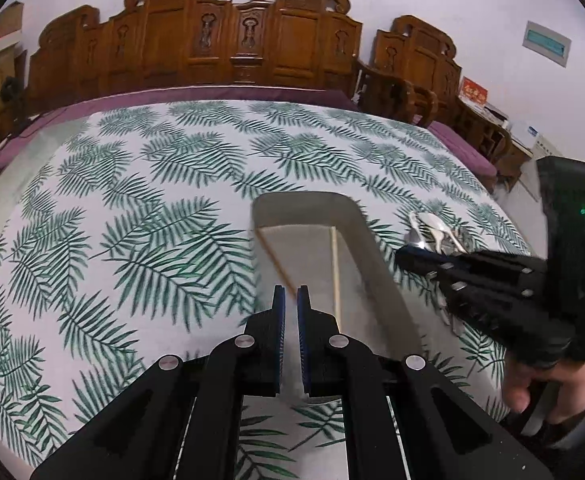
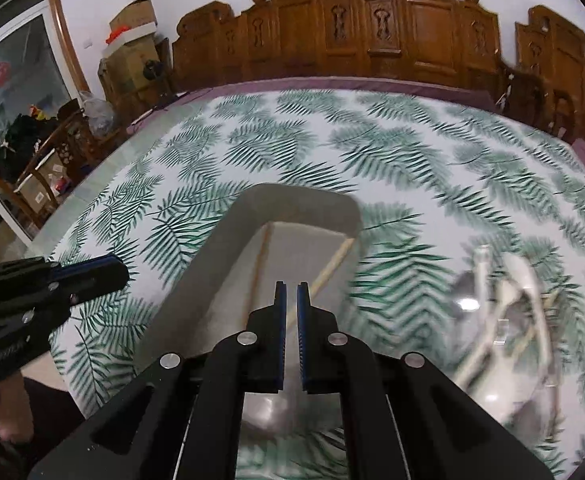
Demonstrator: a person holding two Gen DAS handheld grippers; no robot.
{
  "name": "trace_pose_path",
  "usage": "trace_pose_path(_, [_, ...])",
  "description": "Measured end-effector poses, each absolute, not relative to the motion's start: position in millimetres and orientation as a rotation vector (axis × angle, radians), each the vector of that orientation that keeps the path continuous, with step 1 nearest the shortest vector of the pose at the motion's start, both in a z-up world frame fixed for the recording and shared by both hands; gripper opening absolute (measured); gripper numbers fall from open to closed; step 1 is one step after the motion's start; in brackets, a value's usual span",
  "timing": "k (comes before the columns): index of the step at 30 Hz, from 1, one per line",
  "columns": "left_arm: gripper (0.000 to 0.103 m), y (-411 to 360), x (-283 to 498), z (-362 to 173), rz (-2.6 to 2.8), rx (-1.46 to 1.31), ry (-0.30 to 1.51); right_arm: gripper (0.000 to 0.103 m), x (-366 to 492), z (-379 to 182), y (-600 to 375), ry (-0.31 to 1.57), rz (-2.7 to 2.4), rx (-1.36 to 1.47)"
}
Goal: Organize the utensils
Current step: 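Move the right tool back to the pile and grasp the metal knife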
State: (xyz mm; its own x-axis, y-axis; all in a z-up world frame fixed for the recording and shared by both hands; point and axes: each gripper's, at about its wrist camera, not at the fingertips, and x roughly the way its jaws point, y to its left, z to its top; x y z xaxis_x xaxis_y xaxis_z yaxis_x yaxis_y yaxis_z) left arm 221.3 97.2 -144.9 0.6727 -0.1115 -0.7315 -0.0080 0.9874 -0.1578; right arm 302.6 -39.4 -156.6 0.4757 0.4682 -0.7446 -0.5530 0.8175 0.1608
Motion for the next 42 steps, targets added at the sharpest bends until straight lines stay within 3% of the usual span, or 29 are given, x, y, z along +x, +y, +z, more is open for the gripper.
trace_pose_path(4, [0.005, 77.6, 223.3, -142.3, -0.098, -0.139, 0.822, 0.007, 308.8, -143.7, -85.4, 0.855, 0.563, -0.108])
trace_pose_path(6, [0.011, 68.7, 224.0, -141.7, -0.112, -0.133, 0.818, 0.007, 313.2, -139.3, -109.2, 0.847, 0.523, -0.113])
trace_pose_path(8, [0.028, 59.3, 224.6, -141.3, -0.128, -0.128, 0.812, 0.007, 317.6, -138.0, -128.4, 0.847, 0.487, -0.117])
trace_pose_path(11, [0.036, 44.9, 225.5, -142.0, -0.151, -0.117, 0.808, 0.007, 324.5, -140.4, -156.4, 0.854, 0.434, -0.114])
trace_pose_path(13, [0.055, 37.4, 226.3, -143.6, -0.157, -0.11, 0.806, 0.007, 327.5, -146.5, -174.1, 0.867, 0.398, -0.119])
trace_pose_path(16, [0.069, 26.3, 228.1, -148.4, -0.153, -0.089, 0.819, 0.021, 330.6, -159.8, -194.9, 0.893, 0.363, -0.105])
trace_pose_path(28, [0.071, 0.7, 226.8, -154.0, -0.192, -0.063, 0.826, 0.021, 340.7, -225.6, -213.5, 1.032, 0.285, -0.089])
trace_pose_path(42, [0.07, -8.6, 224.0, -155.2, -0.209, -0.037, 0.828, 0.021, 356.1, -228.3, -212.3, 1.036, 0.196, -0.116])
